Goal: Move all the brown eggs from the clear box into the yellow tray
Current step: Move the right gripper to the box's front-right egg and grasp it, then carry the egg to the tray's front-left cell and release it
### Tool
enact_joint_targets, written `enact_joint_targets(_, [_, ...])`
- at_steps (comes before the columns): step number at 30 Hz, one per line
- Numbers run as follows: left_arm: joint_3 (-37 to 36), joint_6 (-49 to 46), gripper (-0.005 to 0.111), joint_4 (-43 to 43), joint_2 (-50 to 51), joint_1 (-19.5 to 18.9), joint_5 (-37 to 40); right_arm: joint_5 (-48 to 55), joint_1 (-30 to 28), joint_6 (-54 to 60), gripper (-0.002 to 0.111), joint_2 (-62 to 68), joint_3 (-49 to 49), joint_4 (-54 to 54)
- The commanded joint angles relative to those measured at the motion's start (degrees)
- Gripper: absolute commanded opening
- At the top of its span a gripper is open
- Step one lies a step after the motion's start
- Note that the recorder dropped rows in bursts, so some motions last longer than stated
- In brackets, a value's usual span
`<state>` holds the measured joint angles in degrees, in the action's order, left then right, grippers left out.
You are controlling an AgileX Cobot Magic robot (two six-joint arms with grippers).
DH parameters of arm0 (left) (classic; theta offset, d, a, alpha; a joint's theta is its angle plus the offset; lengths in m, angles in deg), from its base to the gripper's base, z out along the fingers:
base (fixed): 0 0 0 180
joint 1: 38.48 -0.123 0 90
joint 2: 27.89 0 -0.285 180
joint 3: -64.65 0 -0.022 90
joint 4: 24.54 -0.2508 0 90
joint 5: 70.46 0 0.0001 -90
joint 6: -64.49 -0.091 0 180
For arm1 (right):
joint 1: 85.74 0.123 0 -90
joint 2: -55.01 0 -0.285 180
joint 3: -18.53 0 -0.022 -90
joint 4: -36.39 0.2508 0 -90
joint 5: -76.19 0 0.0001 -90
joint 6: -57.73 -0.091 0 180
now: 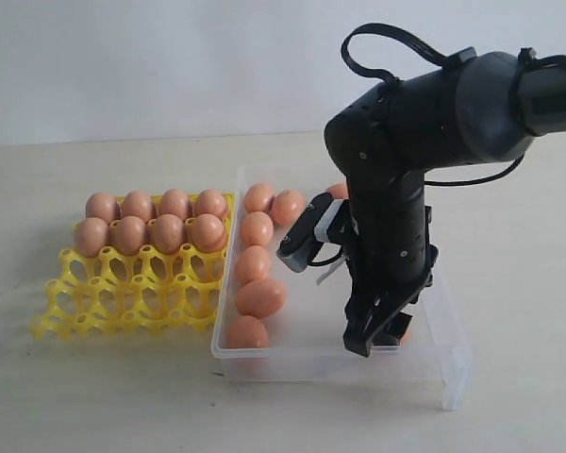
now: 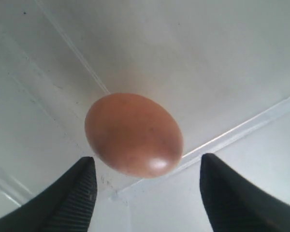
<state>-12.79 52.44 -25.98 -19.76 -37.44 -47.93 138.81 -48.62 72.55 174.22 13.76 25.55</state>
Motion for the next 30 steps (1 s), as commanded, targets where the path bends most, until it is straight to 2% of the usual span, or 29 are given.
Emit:
enact_joint_targets(1, [0.23, 0.32, 0.000, 0.00, -0.35, 0.11, -0.26, -1.22, -0.29, 0.59, 0.061, 1.43, -0.08, 0.37])
enact_joint_targets(4, [0.23, 0.32, 0.000, 0.00, -0.35, 0.11, -0.26, -1.93, -0.29, 1.70, 0.060, 3.32, -0.08, 0.59])
enact_joint_targets(6, [0.23, 0.32, 0.000, 0.00, -0.35, 0.11, -0.26, -2.03, -0.29, 1.70, 0.051, 4.42, -0.08, 0.59])
enact_joint_targets(8, [0.23, 0.32, 0.000, 0.00, -0.35, 0.11, -0.26, -2.11, -0.29, 1.70, 0.031, 4.54, -0.08, 0.46])
enact_joint_targets(9, [0.23, 0.32, 0.000, 0.00, -0.35, 0.11, -0.26, -2.11, -0.29, 1.70, 0.012, 4.54, -0.08, 0.09])
enact_joint_targets(10, [0.23, 0.32, 0.000, 0.00, -0.35, 0.11, -0.26, -2.11, -0.29, 1.70, 0.000, 4.31, -0.08, -0.65])
enact_joint_targets(15, [0.23, 0.32, 0.000, 0.00, -0.35, 0.11, -0.26, -3.96, -0.29, 0.96, 0.000, 1.15, -0.08, -1.35])
enact_joint_targets(17, [0.23, 0.32, 0.000, 0.00, -0.35, 0.11, -0.26, -7.72, -0.29, -0.06, 0.000, -1.58, -0.08, -1.19])
enact_joint_targets(30, [0.23, 0.32, 0.000, 0.00, -0.35, 0.11, -0.26, -47.52, -0.29, -18.70, 0.000, -6.38, -0.08, -1.12])
